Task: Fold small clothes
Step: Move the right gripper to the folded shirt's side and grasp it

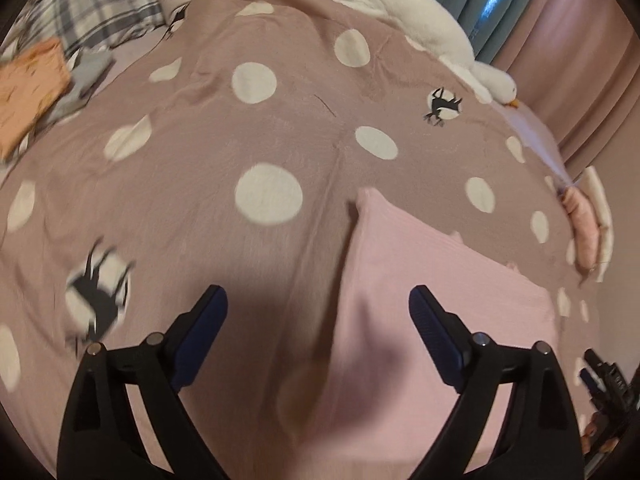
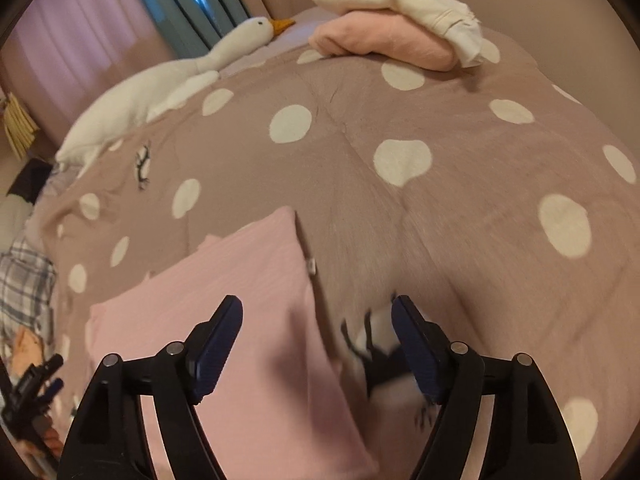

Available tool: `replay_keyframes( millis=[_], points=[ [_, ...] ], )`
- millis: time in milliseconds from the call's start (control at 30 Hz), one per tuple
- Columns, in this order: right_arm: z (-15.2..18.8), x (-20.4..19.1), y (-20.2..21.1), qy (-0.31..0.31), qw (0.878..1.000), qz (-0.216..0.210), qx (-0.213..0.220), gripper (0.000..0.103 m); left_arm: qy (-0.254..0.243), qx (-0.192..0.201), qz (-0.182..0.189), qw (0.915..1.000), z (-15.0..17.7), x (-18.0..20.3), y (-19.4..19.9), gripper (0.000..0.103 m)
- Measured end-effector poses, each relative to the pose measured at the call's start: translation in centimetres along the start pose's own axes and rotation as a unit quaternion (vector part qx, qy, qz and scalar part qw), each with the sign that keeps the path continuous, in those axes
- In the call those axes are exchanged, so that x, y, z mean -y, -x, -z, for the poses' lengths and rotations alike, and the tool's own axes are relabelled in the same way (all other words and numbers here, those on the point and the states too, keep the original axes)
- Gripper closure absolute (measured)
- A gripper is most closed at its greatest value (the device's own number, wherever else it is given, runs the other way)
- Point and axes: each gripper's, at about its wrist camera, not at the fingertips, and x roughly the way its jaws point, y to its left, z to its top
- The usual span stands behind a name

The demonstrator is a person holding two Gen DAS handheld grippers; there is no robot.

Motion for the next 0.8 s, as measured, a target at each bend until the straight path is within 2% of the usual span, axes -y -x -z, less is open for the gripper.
replay_keyframes(
  millis=[133,267,433,567,800],
  points=[
    [2.1,0.3,1.7,0.001,1.000,0.009,0.005,0.026,0.017,-0.006,0.008,0.9998,2.9,-0.6,1.8,0.010],
    [5.4,0.8,2.3,0.010,0.999,0.035,0.002,0.026,0.023,-0.015,0.014,0.9995,5.8,-0.6,2.7,0.010],
    [8.5,1.7,1.8,-0.007,0.999,0.013,-0.033,0.026,0.045,-0.032,0.037,0.9978,8.3,-0.8,2.4,0.010],
    [10.3,2.0,1.8,-0.023,0.999,0.027,-0.037,0.026,0.056,-0.047,0.064,0.9953,9.5,-0.9,1.4,0.012],
    [10.5,1.7,0.2,-0.041,0.998,-0.016,-0.053,0.026,0.081,-0.052,0.082,0.9919,9.1,-1.3,-0.6,0.012]
  ],
)
